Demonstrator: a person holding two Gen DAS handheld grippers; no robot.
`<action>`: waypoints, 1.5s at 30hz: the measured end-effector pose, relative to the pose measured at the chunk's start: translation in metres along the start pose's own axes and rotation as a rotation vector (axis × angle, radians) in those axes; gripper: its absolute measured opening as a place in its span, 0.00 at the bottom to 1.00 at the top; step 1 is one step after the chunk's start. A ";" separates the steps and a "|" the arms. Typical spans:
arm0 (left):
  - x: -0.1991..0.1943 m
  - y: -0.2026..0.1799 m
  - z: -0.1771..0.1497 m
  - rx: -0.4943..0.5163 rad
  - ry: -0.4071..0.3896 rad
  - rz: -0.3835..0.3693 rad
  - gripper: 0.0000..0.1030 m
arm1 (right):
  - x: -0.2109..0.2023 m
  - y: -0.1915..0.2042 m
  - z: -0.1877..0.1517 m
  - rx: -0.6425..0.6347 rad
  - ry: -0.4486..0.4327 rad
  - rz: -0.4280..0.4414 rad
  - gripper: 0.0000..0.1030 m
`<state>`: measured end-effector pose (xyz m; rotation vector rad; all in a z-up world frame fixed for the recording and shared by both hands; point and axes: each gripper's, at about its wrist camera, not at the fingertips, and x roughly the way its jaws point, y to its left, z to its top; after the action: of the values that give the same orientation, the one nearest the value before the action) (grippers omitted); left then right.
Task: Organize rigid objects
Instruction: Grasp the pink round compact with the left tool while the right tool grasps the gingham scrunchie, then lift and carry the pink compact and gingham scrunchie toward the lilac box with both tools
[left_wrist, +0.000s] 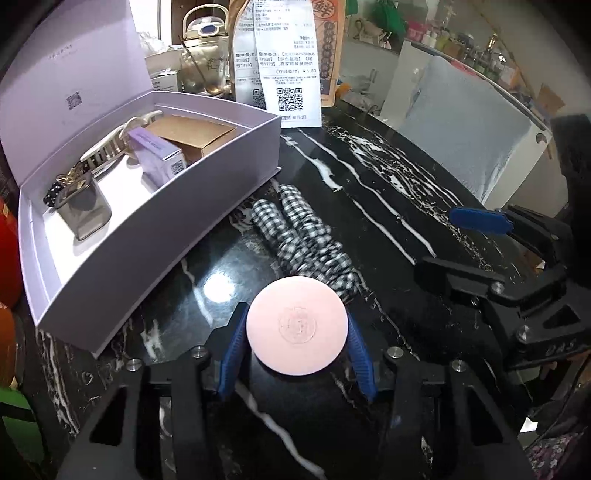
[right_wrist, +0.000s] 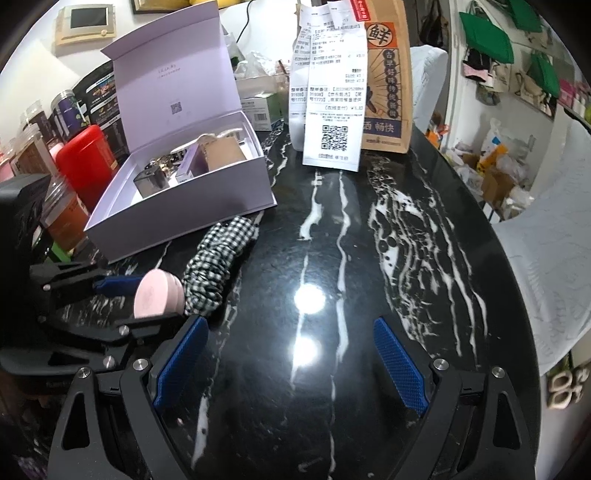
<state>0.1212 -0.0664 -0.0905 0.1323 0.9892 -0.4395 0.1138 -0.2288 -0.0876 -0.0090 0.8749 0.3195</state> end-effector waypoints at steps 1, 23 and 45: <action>-0.002 0.001 -0.001 -0.003 0.001 0.007 0.49 | 0.002 0.002 0.002 -0.001 0.001 0.006 0.90; -0.028 0.058 -0.037 -0.212 0.009 0.111 0.49 | 0.064 0.064 0.035 -0.171 0.042 -0.010 0.66; -0.050 0.051 -0.068 -0.263 0.012 0.094 0.49 | 0.010 0.082 -0.026 -0.209 0.073 0.080 0.29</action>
<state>0.0663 0.0152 -0.0910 -0.0559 1.0398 -0.2202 0.0775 -0.1514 -0.1024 -0.1803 0.9127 0.4872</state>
